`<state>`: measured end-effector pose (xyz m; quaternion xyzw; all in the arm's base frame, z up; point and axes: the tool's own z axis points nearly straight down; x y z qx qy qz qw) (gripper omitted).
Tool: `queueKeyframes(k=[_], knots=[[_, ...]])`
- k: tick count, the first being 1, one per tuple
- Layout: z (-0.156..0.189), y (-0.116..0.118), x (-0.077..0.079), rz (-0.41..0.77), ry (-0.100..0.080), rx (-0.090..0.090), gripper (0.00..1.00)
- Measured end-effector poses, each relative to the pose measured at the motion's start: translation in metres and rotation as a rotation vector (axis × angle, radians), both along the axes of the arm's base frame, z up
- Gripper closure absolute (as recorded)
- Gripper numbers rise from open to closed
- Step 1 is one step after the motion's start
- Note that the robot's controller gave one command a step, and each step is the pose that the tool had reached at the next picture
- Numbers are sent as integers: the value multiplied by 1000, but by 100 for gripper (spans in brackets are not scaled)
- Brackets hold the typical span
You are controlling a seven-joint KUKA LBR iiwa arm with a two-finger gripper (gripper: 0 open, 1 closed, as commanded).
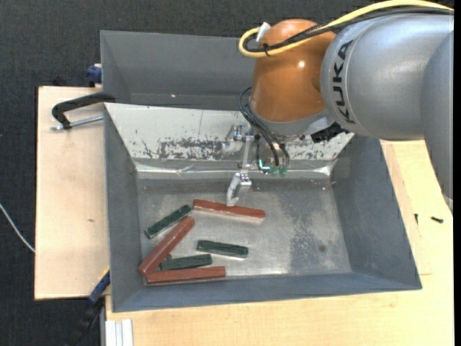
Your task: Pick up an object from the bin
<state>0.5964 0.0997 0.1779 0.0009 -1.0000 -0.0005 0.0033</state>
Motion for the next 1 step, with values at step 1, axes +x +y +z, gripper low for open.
queueKeyframes(k=[1], knots=[[4, 0, 2, -2, -8, 1, 0]])
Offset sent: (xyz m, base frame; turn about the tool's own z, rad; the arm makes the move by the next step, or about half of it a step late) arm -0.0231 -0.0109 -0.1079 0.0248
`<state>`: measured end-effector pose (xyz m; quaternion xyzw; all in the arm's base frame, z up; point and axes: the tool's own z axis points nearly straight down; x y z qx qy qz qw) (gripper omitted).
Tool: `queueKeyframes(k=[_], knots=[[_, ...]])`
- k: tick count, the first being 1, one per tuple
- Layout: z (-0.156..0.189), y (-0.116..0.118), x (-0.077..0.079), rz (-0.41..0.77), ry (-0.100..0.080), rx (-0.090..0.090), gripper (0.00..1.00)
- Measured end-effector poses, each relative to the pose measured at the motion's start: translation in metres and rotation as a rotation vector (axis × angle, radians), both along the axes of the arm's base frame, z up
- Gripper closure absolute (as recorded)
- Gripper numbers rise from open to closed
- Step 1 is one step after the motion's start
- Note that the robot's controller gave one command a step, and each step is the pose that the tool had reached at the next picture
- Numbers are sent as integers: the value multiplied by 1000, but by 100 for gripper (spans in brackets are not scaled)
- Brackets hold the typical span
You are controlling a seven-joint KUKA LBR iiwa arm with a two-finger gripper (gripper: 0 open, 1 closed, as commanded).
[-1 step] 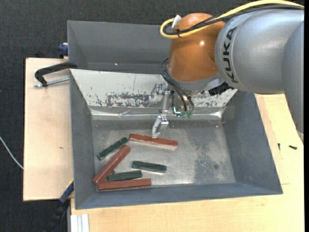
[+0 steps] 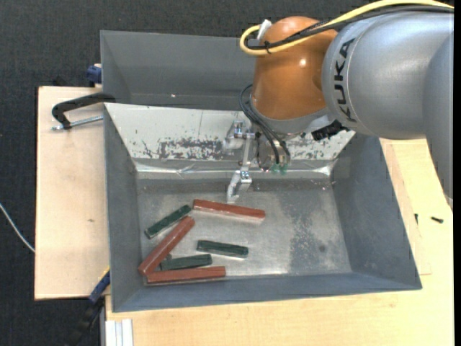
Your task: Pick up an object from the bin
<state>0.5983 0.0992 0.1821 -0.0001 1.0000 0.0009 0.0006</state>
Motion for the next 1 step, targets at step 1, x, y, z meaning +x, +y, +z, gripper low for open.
queueKeyframes(k=[1], knots=[[-74, -6, -16, -14, -3, 0, 0]])
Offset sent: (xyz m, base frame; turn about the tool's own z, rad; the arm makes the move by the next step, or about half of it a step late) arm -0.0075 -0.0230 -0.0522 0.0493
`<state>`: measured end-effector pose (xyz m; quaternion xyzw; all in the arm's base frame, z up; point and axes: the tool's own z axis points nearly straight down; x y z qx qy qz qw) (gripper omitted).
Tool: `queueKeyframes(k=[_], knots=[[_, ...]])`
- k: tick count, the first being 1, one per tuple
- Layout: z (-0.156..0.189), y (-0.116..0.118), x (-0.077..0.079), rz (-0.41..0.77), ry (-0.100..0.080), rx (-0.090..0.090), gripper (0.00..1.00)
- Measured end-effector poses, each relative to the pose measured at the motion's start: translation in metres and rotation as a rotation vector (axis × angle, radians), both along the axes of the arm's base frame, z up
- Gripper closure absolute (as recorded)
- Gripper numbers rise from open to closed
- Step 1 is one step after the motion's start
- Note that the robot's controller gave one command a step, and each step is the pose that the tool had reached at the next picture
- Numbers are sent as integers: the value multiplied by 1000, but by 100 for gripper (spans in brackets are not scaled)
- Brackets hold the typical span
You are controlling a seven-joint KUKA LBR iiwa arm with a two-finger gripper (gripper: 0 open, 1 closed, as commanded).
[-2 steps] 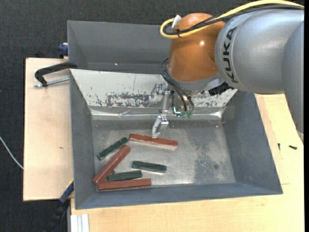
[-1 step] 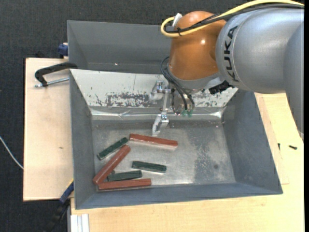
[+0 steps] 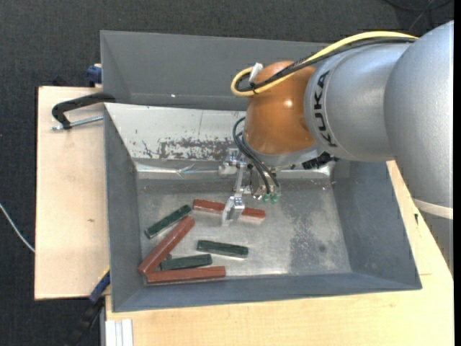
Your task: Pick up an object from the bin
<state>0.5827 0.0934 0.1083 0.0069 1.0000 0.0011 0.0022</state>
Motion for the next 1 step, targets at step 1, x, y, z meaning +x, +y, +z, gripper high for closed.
queueKeyframes(k=[1], knots=[[-29, -5, -1, -12, 8, -1, 0]])
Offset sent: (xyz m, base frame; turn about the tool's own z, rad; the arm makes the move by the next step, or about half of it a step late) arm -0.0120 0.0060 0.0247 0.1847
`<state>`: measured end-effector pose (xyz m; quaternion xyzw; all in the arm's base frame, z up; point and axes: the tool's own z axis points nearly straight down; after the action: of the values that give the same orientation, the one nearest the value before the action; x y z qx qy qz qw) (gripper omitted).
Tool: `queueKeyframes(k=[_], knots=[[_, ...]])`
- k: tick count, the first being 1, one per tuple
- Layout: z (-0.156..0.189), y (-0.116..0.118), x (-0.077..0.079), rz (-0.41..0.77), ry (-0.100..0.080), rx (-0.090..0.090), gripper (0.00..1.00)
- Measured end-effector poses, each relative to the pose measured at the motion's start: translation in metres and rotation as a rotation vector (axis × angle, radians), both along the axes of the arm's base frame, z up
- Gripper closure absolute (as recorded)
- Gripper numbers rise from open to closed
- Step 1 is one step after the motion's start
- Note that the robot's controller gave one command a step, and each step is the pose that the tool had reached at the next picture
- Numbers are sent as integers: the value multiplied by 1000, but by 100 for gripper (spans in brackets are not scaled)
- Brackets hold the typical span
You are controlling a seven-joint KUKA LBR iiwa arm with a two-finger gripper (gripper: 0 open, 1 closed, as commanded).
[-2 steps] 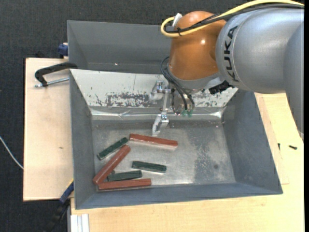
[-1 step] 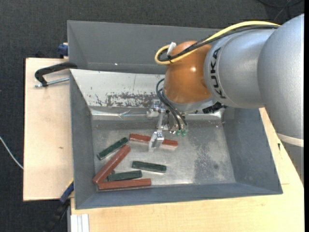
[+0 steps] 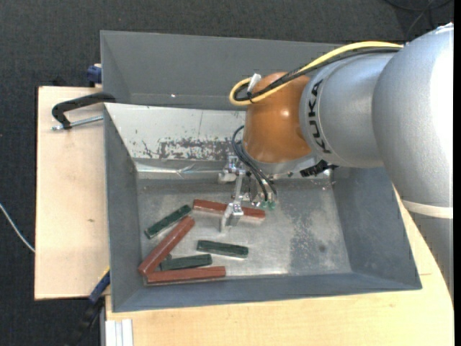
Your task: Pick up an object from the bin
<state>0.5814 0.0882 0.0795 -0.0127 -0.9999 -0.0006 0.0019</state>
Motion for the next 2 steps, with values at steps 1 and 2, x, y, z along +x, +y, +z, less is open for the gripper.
queueKeyframes(k=[1, 2], knots=[[50, 10, -8, -171, -8, 1, 0], [16, 4, -1, -22, -7, 0, 0]])
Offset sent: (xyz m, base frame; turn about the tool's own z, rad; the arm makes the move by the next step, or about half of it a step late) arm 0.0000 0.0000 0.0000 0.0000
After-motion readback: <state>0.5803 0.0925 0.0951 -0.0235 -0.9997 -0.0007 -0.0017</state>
